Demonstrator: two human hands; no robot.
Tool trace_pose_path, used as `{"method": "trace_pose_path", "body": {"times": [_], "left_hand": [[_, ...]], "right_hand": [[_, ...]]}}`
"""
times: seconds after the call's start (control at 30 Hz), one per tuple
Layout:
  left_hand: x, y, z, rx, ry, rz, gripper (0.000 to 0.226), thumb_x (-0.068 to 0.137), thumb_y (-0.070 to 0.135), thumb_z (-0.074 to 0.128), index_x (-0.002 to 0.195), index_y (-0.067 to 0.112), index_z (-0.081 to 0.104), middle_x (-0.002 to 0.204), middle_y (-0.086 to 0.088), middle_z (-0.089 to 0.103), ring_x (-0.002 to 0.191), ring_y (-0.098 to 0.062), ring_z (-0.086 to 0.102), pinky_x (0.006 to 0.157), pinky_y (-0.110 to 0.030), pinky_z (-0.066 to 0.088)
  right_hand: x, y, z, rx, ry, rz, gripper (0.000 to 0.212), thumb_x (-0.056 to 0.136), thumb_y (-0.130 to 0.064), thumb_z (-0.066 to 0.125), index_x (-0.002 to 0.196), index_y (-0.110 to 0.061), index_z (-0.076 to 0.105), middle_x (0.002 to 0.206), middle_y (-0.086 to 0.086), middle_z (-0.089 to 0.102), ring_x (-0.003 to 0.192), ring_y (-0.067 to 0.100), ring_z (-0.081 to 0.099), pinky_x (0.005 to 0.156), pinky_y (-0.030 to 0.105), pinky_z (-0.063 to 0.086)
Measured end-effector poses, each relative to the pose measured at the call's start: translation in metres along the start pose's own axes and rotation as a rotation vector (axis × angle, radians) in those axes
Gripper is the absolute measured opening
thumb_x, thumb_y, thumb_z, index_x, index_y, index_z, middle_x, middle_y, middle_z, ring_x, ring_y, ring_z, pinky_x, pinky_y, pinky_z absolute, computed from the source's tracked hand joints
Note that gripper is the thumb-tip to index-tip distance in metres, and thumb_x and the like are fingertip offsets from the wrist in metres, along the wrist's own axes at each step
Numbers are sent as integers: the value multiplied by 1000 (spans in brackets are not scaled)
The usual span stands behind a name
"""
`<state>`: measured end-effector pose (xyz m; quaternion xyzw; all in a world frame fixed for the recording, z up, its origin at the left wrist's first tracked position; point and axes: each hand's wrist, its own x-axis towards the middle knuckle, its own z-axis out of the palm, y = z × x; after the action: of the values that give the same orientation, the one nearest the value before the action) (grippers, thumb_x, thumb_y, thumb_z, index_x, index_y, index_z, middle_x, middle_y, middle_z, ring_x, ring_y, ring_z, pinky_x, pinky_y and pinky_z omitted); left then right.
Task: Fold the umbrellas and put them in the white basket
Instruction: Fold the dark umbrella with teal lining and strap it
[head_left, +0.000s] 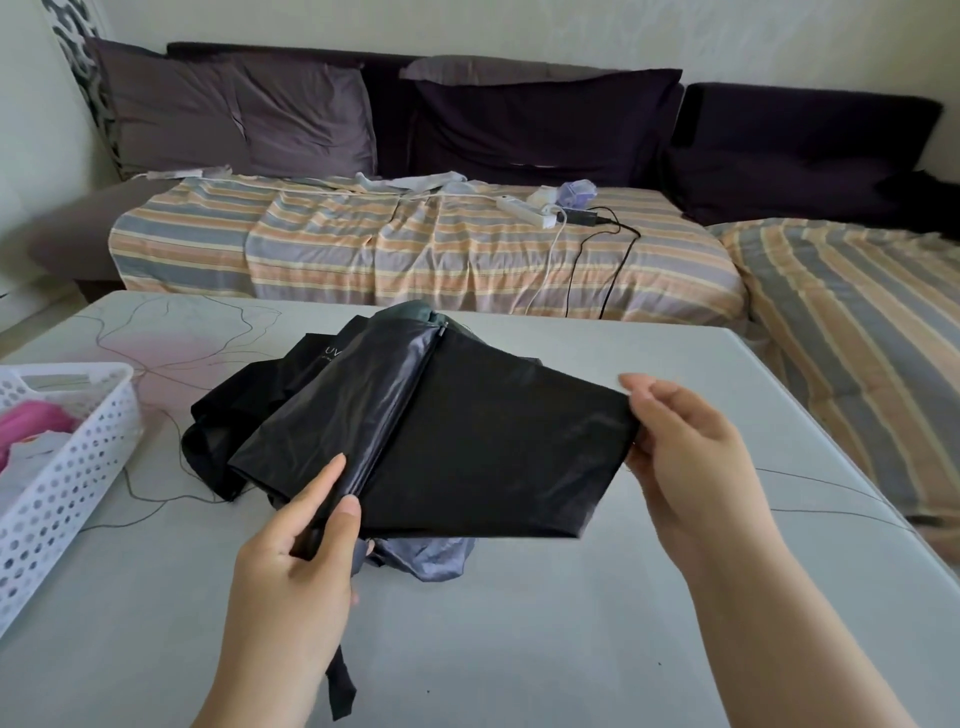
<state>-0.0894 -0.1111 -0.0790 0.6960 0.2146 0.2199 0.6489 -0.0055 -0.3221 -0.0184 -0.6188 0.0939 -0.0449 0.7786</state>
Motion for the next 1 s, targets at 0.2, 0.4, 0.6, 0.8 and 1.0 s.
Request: {"method": "trace_pose_path", "body": {"times": [0.2,0.4,0.6,0.8,1.0], "left_hand": [[0,7,3,-33,32,-40,41,91,22,59,85,63,63,65,-29,46,42,-21,46,52,-29,38],[-1,3,5,18,-31,-20,41,93,24,55,90,65,59,62,-25,49,47,-22,42,46,-24,36],[-14,-6,6,217,-219,57,18,87,45,48,86,42,66,46,-1,47,50,-24,48,58,-39,45],[-27,0,7,318,-302,46,46,77,59,49,53,21,42,49,-9,46,49,-24,44,58,-34,41],[-24,-4,4,255,-307,3,39,86,30,59,50,21,51,39,-2,47,42,-19,45,56,-33,44]], "right_hand": [[-24,12,17,257,-438,452,58,75,-53,55,121,-17,62,114,4,71,105,22,68,87,41,57],[-30,5,29,178,-264,152,21,99,-12,47,101,-6,67,93,6,75,87,16,72,65,25,58],[-48,-2,55,159,-435,-46,33,102,-20,41,87,-11,69,89,6,75,88,18,72,73,26,56],[-54,8,81,-48,-544,-112,36,103,-24,38,98,2,62,96,17,72,87,16,72,78,26,57],[-53,15,82,-118,-764,-28,46,100,-24,44,146,-23,35,126,-6,62,114,8,61,97,27,50]]}}
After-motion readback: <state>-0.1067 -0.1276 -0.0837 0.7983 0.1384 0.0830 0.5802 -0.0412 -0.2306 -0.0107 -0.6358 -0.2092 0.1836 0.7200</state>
